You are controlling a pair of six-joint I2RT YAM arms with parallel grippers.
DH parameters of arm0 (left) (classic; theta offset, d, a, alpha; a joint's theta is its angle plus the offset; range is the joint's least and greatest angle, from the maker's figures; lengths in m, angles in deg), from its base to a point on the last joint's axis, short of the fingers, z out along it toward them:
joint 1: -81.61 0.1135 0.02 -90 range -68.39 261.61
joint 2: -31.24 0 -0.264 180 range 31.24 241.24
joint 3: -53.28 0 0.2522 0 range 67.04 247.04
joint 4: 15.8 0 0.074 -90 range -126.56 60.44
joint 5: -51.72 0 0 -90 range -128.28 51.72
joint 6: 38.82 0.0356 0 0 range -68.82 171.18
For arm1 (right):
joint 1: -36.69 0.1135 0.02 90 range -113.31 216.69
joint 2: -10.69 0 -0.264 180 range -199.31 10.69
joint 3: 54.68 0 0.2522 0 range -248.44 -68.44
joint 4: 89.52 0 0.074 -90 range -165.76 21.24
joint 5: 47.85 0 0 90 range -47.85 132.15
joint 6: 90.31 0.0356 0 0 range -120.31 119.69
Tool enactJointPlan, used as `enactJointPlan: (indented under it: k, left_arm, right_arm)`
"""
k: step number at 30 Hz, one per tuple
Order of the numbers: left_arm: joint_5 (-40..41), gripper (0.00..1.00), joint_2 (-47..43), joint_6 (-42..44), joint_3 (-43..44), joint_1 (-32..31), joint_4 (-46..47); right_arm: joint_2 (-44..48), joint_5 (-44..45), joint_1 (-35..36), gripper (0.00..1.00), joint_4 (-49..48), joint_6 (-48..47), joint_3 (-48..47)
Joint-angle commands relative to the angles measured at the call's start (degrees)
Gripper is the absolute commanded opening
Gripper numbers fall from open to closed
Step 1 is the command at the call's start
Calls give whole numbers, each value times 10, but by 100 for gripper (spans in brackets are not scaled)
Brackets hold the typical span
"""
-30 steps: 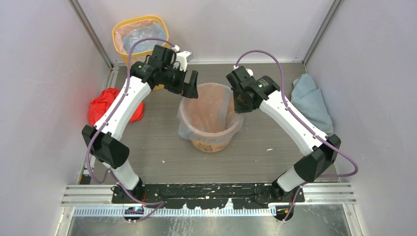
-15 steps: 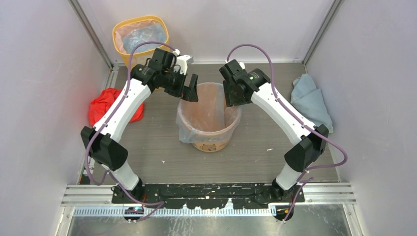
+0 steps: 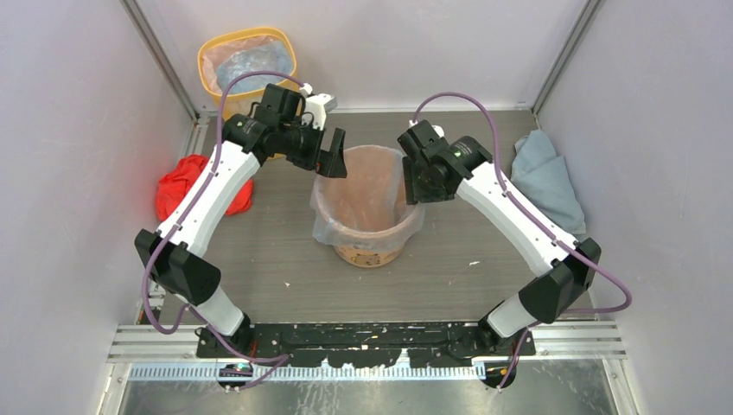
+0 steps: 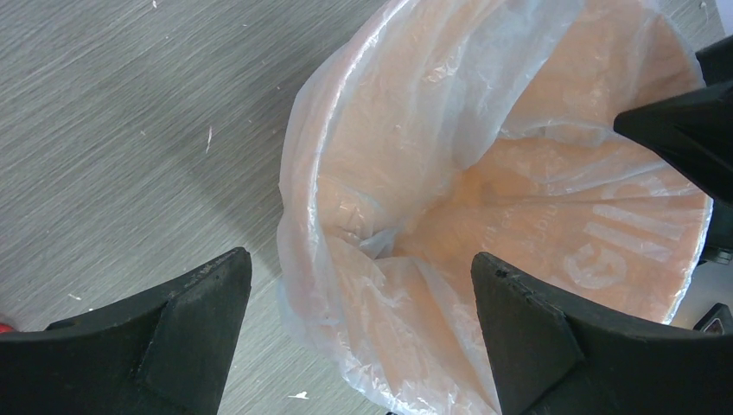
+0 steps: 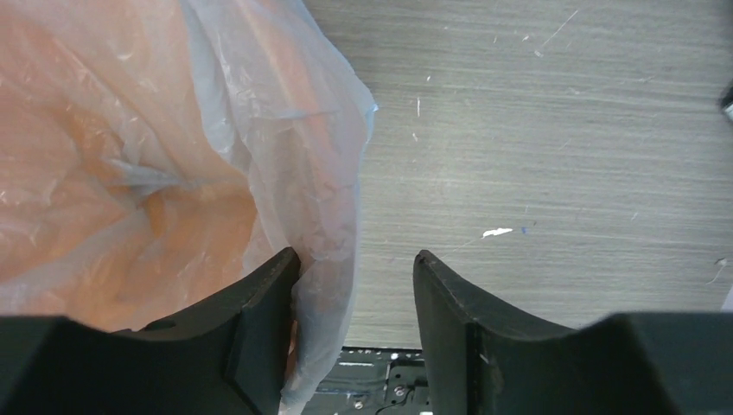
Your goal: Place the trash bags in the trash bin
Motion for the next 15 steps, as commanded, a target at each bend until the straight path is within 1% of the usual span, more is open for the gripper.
enactJointPlan:
  k: [1, 5, 6, 7, 9, 12, 15]
  left_arm:
    - [-13, 98, -22, -4, 10, 2, 10]
    - [-12, 98, -21, -4, 12, 2, 7]
    - [-12, 98, -21, -3, 13, 2, 6]
    - [-11, 98, -20, -3, 14, 2, 4]
    - [-9, 98, -22, -2, 15, 2, 2]
    - [-6, 98, -23, -2, 17, 2, 0]
    - [-3, 98, -24, -1, 18, 2, -3]
  right_arm:
    - [26, -4, 8, 48, -7, 27, 20]
    - [11, 0, 8, 25, -24, 25, 14]
    - [3, 1, 8, 21, -24, 20, 8]
    - [-5, 7, 8, 19, -26, 16, 3]
    - [-21, 23, 8, 12, -29, 2, -9]
    - [-47, 48, 3, 5, -36, -23, -33]
    - [-67, 76, 0, 5, -55, -61, -54]
